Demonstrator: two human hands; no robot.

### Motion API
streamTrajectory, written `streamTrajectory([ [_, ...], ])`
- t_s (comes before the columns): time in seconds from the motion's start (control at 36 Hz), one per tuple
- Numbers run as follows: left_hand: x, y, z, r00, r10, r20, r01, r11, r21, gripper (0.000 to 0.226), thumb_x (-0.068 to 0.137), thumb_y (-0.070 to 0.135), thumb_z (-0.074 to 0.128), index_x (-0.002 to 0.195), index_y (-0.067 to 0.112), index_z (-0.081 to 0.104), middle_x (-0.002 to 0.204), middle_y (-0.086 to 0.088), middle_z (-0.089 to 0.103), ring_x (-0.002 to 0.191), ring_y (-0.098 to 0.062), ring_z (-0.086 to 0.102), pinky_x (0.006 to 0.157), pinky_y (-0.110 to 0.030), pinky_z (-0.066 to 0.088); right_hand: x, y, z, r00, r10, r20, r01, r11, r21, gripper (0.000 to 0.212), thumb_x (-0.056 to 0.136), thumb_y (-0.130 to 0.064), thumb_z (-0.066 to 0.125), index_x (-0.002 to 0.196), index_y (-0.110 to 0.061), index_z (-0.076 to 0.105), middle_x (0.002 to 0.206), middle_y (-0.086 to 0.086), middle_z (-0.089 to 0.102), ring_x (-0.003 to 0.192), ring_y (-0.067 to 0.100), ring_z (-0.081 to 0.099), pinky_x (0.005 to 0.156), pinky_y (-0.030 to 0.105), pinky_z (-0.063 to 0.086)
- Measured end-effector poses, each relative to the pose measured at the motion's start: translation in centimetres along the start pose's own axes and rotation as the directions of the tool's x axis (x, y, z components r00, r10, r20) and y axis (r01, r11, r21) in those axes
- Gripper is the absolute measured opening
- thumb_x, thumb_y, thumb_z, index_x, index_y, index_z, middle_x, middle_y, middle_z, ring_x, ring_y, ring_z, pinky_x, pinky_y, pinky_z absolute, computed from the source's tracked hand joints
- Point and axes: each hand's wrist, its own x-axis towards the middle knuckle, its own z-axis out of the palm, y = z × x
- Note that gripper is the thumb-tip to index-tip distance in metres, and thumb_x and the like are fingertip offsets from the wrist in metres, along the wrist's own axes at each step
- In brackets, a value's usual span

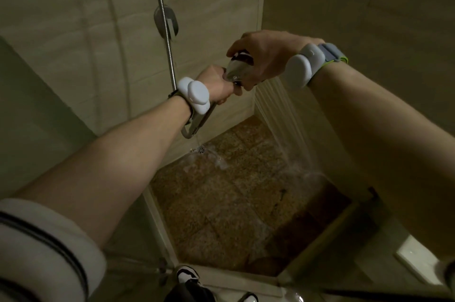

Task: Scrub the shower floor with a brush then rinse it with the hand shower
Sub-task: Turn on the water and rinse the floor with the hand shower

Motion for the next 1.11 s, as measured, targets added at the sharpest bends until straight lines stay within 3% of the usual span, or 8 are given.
streamTrajectory([
  [0.19, 0.4, 0.5, 0.4, 1.000, 0.022, -0.012, -0.022, 0.999, -0.024, 0.029, 0.084, 0.014, 0.070, 0.059, 0.012, 0.056, 0.051, -0.005, 0.054, 0.039, -0.015, 0.046, 0.044, -0.019, 0.038, -0.6, 0.1, -0.6, 1.000, 0.013, 0.000, -0.013, 1.000, 0.007, 0.083, 0.077, -0.042, 0.083, 0.149, -0.020, 0.048, 0.139, 0.005, 0.057, 0.124, 0.026, 0.056, 0.099, 0.044, 0.050],
  [0.47, 1.3, 0.1, 0.9, 0.997, 0.023, -0.079, -0.026, 0.999, -0.036, 0.026, 0.080, 0.020, 0.075, 0.061, 0.013, 0.058, 0.060, -0.010, 0.059, 0.050, -0.021, 0.052, 0.054, -0.029, 0.042, -0.6, 0.3, -0.8, 1.000, -0.002, -0.029, 0.001, 1.000, -0.005, 0.084, 0.077, -0.042, 0.084, 0.149, -0.021, 0.047, 0.141, 0.006, 0.054, 0.124, 0.027, 0.055, 0.089, 0.037, 0.045],
  [0.83, 1.9, -0.4, 1.0, 0.991, 0.040, -0.126, -0.045, 0.998, -0.032, 0.027, 0.074, 0.024, 0.077, 0.057, 0.017, 0.057, 0.053, -0.004, 0.058, 0.045, -0.019, 0.050, 0.050, -0.028, 0.041, -0.4, 0.0, -0.5, 1.000, 0.004, -0.030, -0.005, 0.999, -0.048, 0.085, 0.070, -0.048, 0.085, 0.144, -0.027, 0.051, 0.135, 0.003, 0.054, 0.117, 0.027, 0.056, 0.094, 0.047, 0.052],
  [1.11, 2.6, -0.8, 0.7, 0.987, 0.069, -0.145, -0.066, 0.997, 0.027, 0.024, 0.073, 0.028, 0.077, 0.062, 0.017, 0.060, 0.058, 0.000, 0.058, 0.056, -0.021, 0.052, 0.054, -0.028, 0.042, -0.3, 0.1, -0.4, 0.999, -0.006, -0.043, 0.004, 0.998, -0.057, 0.085, 0.069, -0.052, 0.084, 0.143, -0.029, 0.050, 0.135, 0.002, 0.053, 0.117, 0.026, 0.056, 0.093, 0.049, 0.054],
])
